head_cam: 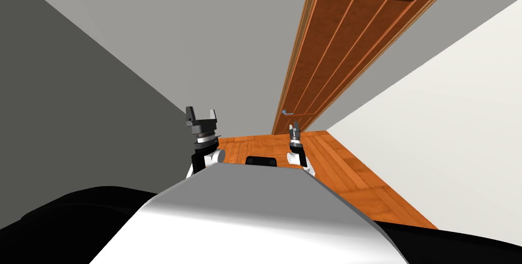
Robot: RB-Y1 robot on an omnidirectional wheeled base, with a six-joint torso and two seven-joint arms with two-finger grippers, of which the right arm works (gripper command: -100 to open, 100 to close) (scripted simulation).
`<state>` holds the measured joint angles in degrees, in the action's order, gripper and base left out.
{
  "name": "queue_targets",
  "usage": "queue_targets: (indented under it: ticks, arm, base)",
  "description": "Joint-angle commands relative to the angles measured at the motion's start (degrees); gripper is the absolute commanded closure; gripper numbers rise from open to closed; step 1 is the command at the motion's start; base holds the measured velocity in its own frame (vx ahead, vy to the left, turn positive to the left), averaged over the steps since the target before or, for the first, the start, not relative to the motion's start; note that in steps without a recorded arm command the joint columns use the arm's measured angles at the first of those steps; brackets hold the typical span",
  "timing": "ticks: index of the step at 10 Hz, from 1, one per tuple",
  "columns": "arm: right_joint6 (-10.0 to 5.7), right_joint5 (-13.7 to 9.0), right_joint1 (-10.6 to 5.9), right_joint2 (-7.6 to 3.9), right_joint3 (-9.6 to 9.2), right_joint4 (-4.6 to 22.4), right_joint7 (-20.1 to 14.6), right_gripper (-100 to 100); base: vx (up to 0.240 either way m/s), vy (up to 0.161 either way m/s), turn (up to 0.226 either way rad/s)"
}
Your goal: Pull the door open
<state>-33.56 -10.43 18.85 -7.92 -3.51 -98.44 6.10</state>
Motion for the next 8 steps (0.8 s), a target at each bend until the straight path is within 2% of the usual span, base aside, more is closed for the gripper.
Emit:
queue_targets:
  ticks: [1,2,4,5,6,7,8]
  arm:
    - [-0.76,-0.8,-0.95,-0.54,-0.24,2.9,-0.3,-100]
    - [-0.76,-0.8,-0.95,-0.54,-0.24,3.3,-0.3,-100]
    - [-1.88,-2.2,-2.42,-1.27,-0.74,7.0,-0.6,-100]
    - [-1.88,-2.2,-2.42,-1.27,-0.74,7.9,-0.6,-100]
    - [-2.44,-2.9,-3.16,-1.62,-0.99,9.8,-0.8,-100]
    - [-2.44,-2.9,-3.16,-1.62,-0.99,10.2,-0.8,-100]
    - [-3.01,-3.5,-3.89,-1.98,-1.24,12.4,-1.0,-100]
  base:
    - [0.029,-0.061,0.073]
    - [0.023,-0.046,0.048]
    - [0.051,-0.066,0.105]
    - [0.047,-0.063,0.068]
    - [0.048,-0.060,0.085]
    - [0.037,-0.048,0.054]
    - [0.034,-0.054,0.089]
